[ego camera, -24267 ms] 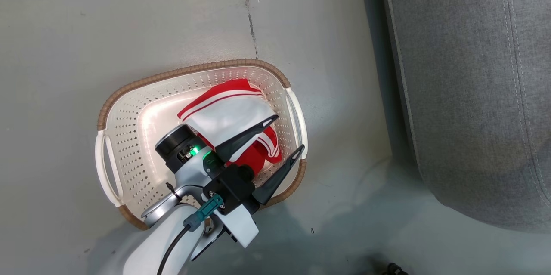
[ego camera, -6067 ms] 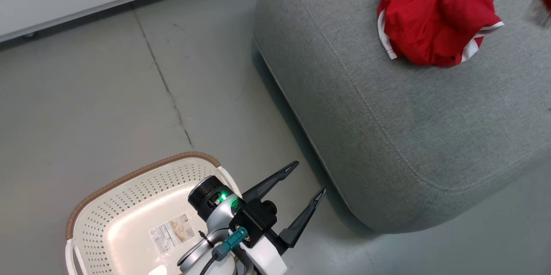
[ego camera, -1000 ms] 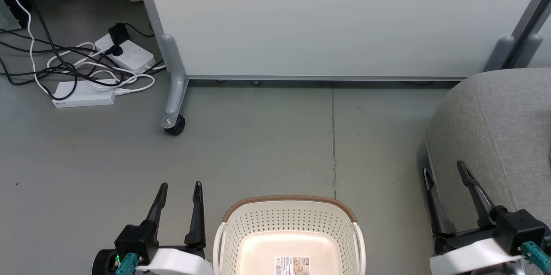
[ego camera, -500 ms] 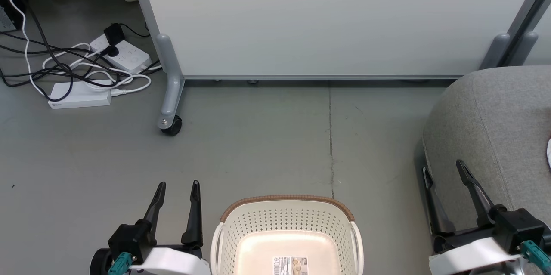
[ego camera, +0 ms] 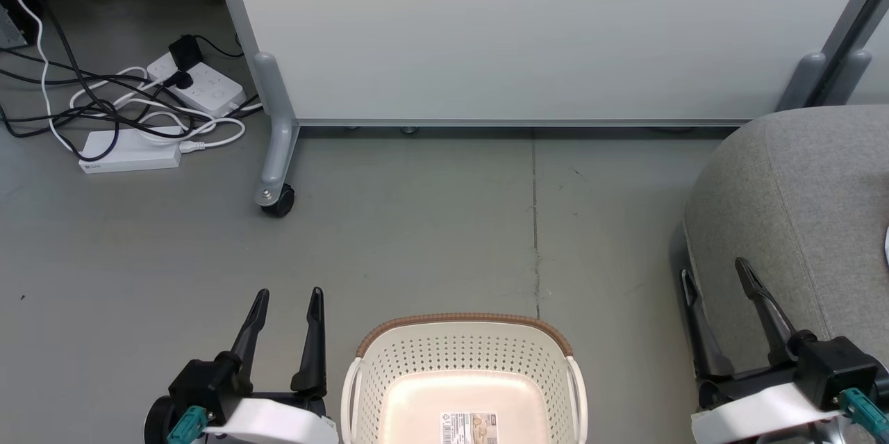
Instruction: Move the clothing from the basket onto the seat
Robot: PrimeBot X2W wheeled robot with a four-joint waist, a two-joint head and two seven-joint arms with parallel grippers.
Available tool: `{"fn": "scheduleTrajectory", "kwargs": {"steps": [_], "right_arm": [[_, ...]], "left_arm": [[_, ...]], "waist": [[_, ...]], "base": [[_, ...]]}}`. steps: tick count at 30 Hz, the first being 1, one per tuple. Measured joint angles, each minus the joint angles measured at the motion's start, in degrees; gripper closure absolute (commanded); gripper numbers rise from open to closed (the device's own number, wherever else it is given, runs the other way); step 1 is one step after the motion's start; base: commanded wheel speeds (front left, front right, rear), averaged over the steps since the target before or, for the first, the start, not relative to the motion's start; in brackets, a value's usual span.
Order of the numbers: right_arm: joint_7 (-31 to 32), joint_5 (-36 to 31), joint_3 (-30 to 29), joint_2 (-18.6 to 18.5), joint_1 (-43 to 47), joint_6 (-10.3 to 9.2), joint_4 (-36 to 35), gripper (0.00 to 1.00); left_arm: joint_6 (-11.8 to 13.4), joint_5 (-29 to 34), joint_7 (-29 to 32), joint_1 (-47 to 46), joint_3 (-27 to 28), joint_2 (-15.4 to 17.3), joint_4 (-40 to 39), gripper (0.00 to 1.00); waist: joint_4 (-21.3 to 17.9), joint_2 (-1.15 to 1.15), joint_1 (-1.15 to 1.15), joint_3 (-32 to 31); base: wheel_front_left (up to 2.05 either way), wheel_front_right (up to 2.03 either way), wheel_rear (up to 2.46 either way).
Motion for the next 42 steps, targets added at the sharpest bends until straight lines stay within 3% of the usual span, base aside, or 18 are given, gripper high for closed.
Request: {"fn": "scheduleTrajectory", "kwargs": {"steps": [17,18,23,42], "right_arm": [[0.0,-0.1,0.7,-0.3,0.1,0.00,0.3,0.00],[0.0,-0.1,0.8,-0.3,0.1,0.00,0.4,1.00],[0.4,0.4,0.8,0.5,1.8,0.00,3.3,1.00],[6.9,19.7,-5.1,0.6,-0.6,0.00,5.8,1.00]], "left_arm": [[-1.0,-1.4,0.0,0.2,-0.4,0.0,0.5,0.00],[-1.0,-1.5,0.0,0.3,-0.4,0.0,0.5,1.00],[-1.0,-1.9,0.3,2.3,-0.8,-0.2,3.4,1.00],[-3.1,-20.1,4.0,-2.8,0.3,-0.2,7.5,1.00]], "waist": [[-0.4,0.00,0.00,-0.8],[-0.4,0.00,0.00,-0.8],[-0.5,0.00,0.00,-0.9],[-1.2,0.00,0.00,-1.0]], "base": [[0.00,0.00,0.00],[0.00,0.00,0.00],[0.00,0.00,0.00],[0.00,0.00,0.00]]}}
